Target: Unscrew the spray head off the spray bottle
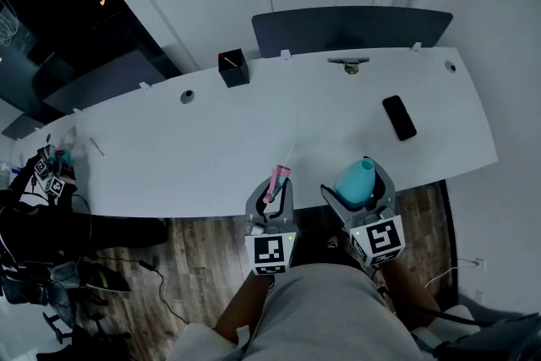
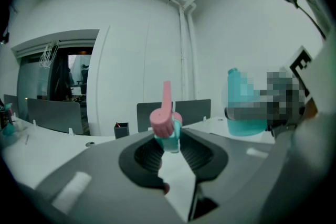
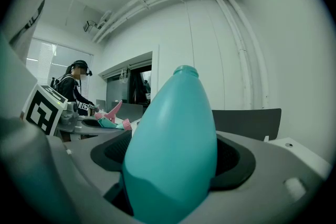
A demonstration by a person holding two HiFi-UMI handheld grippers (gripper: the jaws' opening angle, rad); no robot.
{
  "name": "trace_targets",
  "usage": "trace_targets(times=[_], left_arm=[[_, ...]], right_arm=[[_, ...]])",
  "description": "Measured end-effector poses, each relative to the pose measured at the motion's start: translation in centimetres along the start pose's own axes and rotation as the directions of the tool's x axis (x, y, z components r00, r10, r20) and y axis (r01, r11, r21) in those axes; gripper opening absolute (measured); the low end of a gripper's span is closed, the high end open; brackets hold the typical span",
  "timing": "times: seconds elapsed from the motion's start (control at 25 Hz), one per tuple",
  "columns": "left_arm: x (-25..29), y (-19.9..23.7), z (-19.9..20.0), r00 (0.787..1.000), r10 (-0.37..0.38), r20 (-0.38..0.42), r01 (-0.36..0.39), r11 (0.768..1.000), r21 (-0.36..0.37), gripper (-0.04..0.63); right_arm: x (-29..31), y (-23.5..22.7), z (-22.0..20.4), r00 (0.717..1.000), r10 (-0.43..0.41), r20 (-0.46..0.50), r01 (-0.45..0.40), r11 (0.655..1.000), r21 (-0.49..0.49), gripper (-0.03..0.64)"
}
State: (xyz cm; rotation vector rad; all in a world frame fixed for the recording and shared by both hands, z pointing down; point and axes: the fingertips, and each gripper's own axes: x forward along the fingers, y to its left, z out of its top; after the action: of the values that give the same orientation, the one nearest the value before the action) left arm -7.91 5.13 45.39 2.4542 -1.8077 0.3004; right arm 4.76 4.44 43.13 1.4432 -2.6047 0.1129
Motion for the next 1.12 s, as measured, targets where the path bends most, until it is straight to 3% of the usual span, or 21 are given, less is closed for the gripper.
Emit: trace_targets(times=[1.12], left_arm=[[0.60,-0.61,0.25,1.000,-0.003,0.002,0.003,1.000,0.006,0.089]], right_arm=[[0.53,0.21,0.04,1.000,0.022,-0.001,-0.022,1.000,-0.017,0.449]])
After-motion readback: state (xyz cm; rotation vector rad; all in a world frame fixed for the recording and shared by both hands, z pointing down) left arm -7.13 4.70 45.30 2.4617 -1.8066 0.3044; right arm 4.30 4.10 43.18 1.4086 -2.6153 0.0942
